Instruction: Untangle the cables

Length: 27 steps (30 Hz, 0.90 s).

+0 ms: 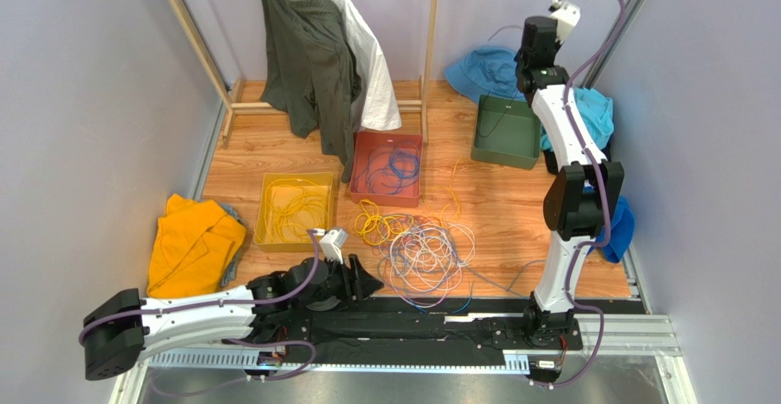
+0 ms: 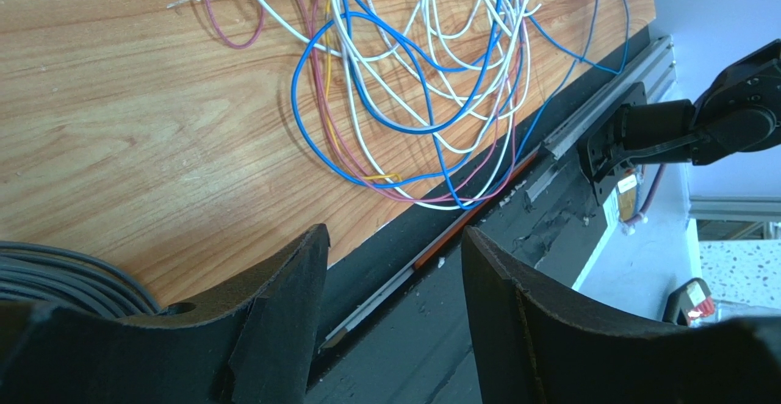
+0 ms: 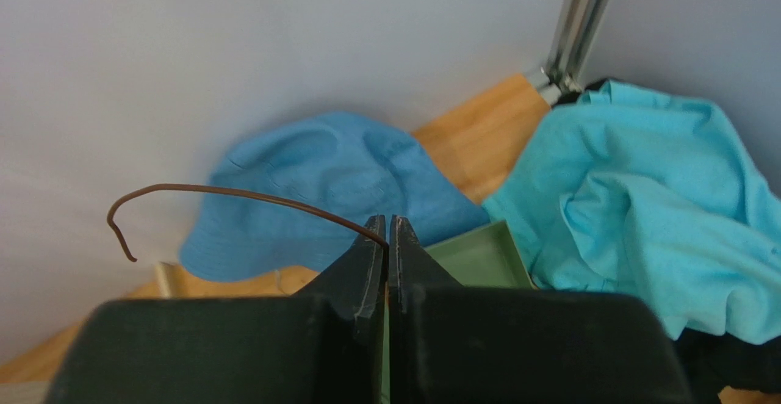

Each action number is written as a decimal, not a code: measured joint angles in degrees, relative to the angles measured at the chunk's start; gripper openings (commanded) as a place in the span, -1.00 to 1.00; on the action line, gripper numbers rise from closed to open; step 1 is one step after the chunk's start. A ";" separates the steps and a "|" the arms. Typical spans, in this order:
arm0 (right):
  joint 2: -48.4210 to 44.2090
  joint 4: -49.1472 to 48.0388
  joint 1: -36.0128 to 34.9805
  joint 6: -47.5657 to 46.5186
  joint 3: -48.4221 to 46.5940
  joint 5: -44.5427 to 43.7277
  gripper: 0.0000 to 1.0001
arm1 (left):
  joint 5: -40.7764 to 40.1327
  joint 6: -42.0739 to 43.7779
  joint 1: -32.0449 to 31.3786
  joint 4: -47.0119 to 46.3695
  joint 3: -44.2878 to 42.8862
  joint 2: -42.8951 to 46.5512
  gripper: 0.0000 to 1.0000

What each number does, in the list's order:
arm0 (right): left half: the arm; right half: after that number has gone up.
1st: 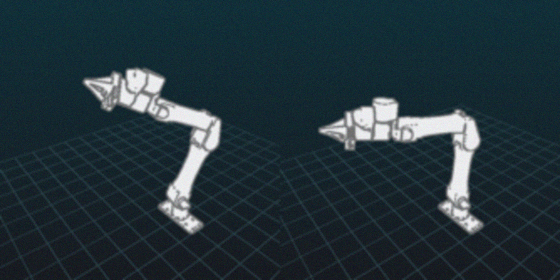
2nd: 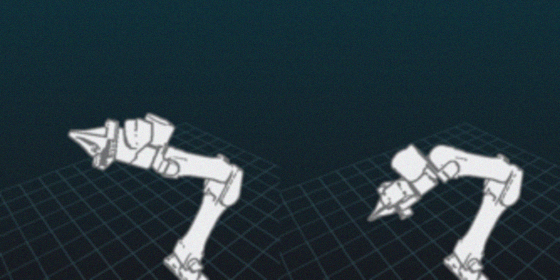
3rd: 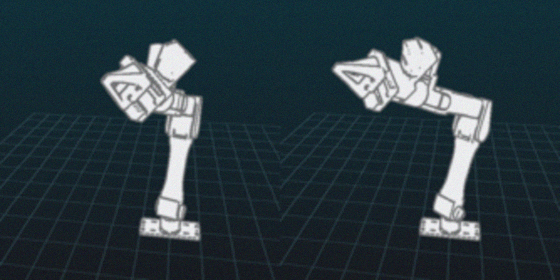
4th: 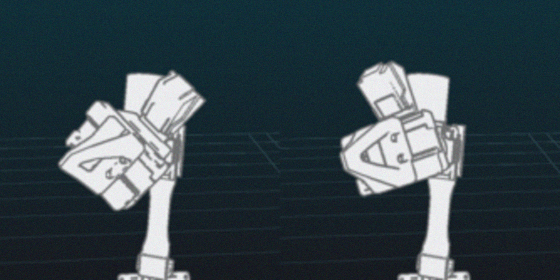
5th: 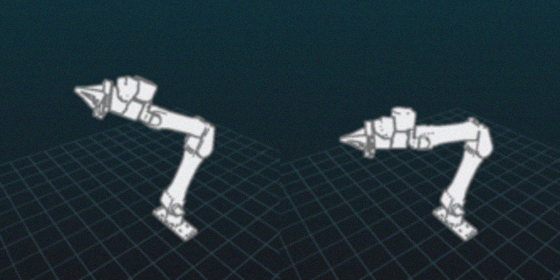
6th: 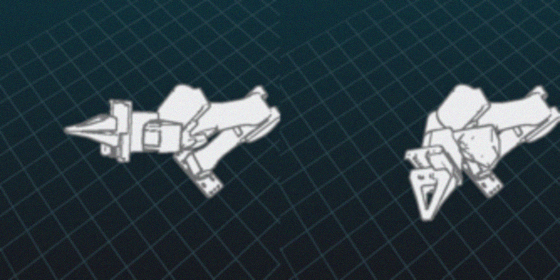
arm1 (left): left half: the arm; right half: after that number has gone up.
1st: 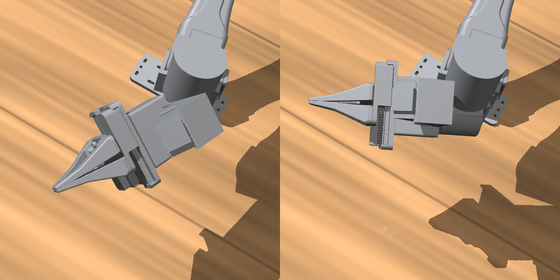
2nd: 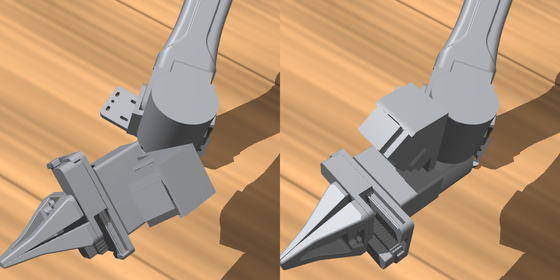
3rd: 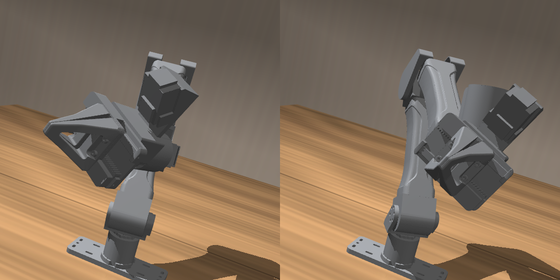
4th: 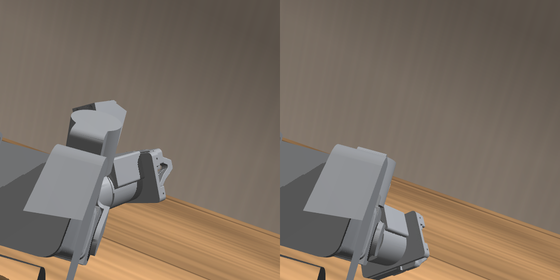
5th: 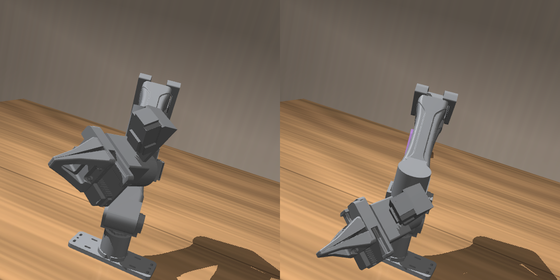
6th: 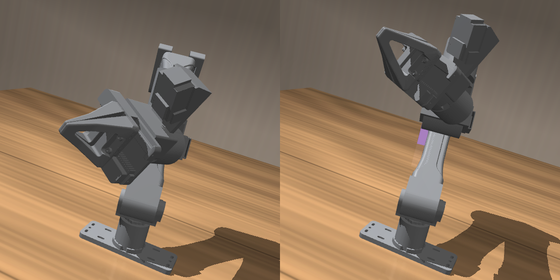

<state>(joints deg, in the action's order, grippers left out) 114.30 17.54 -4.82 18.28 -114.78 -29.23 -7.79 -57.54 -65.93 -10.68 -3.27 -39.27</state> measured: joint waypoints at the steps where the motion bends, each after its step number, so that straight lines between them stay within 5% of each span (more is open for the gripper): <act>1: 0.90 -0.04 0.20 0.20 1.92 -0.02 -1.00 | 0.02 0.02 0.00 -0.09 -0.07 -0.42 0.28; 7: 4.81 -0.11 1.18 0.52 6.05 0.09 -1.00 | 0.02 0.09 0.00 -1.64 -0.11 -3.17 0.28; 10: 6.93 0.79 1.79 0.48 5.73 1.70 -0.75 | 0.07 0.28 0.00 -2.49 -0.26 -5.01 0.28; 15: 8.22 2.82 2.43 0.39 8.59 4.83 -0.65 | 0.52 0.46 0.00 -3.34 -1.42 -7.72 0.27; 21: 7.93 3.63 2.49 0.94 14.99 5.60 0.09 | 1.31 0.52 -0.63 -4.17 -1.81 -7.04 0.27; 23: 6.95 4.04 2.49 1.11 17.59 5.77 0.66 | 1.31 0.68 -1.01 -4.07 -1.81 -6.05 0.27; 25: 5.27 4.52 2.49 1.31 20.04 5.95 0.97 | 1.25 0.85 -1.27 -3.74 -1.81 -4.70 0.27; 27: 3.06 4.94 2.49 1.44 21.79 6.01 0.99 | 1.07 1.05 -1.44 -2.93 -1.88 -3.28 0.26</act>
<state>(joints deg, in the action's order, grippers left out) 117.36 22.48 -2.33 19.73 -92.99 -23.22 -6.72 -56.49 -67.37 -13.61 -5.15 -42.54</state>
